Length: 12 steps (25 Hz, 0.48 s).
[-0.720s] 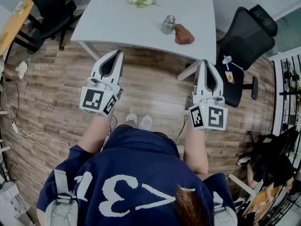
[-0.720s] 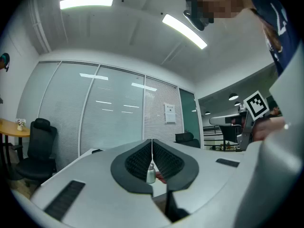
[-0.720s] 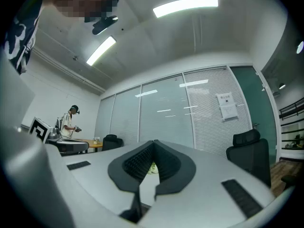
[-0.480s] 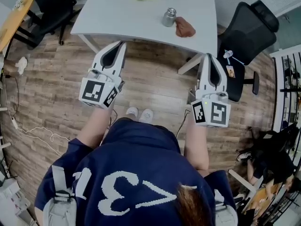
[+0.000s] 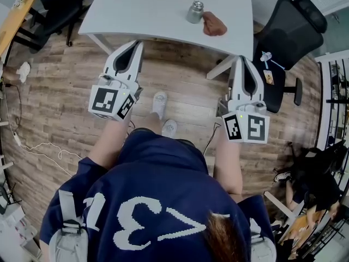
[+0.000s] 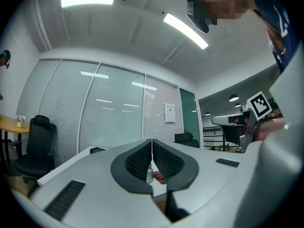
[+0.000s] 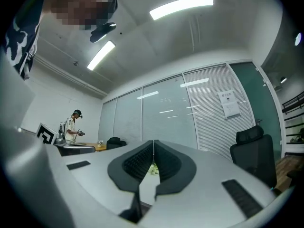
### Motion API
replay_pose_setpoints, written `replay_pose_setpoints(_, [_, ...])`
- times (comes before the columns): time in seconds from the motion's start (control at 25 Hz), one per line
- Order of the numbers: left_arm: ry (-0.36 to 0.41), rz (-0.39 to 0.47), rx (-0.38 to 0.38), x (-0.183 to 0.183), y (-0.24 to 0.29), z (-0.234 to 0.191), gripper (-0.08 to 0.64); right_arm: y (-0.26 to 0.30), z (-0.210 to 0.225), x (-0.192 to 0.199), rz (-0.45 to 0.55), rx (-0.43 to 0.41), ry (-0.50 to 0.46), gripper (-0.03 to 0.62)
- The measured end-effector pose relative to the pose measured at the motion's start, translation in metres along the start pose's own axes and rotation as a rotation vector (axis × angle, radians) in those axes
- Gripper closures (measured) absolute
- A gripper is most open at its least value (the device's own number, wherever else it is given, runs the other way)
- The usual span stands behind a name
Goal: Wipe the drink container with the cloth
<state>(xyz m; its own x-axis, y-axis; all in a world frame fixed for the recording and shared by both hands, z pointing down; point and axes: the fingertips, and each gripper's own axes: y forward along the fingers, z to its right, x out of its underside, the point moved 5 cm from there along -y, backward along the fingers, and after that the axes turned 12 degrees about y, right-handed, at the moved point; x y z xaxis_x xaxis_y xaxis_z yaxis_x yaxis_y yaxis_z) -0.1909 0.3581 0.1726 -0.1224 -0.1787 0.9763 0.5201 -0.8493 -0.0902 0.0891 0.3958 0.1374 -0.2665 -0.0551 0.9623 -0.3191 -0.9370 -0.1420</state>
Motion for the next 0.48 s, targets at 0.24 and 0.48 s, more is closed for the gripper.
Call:
replay_pose_setpoints(0.24, [-0.017,0.014,0.011,0.012,0.045,-0.019,0.54,0.042,0.02,0.002,-0.008,0.013,0.003,0.565])
replay_pose_setpoints(0.48, [-0.003,0.025,0.053,0.023,0.107,-0.059,0.54,0.114,0.036,0.001,0.009,0.03,0.013,0.565])
